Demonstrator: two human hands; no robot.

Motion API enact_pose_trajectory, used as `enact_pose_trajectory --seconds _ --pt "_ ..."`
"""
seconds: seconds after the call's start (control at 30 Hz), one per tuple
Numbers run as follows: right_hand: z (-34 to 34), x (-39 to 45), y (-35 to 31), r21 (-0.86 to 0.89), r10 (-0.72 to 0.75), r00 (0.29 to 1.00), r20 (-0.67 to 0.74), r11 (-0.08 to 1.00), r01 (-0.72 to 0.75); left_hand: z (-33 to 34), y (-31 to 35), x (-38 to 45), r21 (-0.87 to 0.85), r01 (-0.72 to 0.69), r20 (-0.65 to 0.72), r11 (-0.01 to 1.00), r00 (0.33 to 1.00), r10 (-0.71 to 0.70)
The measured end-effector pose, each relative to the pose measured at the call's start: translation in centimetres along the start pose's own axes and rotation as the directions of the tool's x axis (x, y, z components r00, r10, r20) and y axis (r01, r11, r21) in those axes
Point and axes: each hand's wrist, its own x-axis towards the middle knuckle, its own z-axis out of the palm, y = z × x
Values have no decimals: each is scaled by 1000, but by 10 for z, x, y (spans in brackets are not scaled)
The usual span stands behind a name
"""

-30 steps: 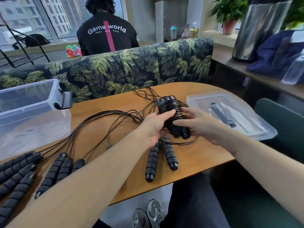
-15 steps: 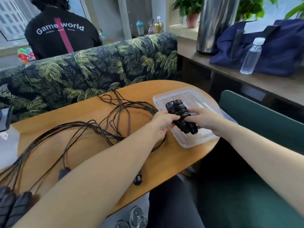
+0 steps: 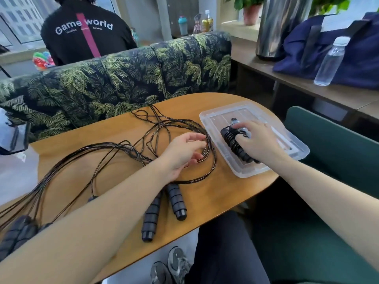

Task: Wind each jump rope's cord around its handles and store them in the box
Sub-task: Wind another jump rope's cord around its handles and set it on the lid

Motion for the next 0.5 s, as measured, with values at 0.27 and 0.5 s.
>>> enact_pose_trajectory --seconds 0.27,0.5 --pt "55 -24 -65 153 -235 952 198 966 206 -87 -30 -57 128 -33 -204 991 977 59" --pt "87 -46 -96 92 -263 874 408 965 247 -113 -73 -93 409 65 -207 910 978 23"
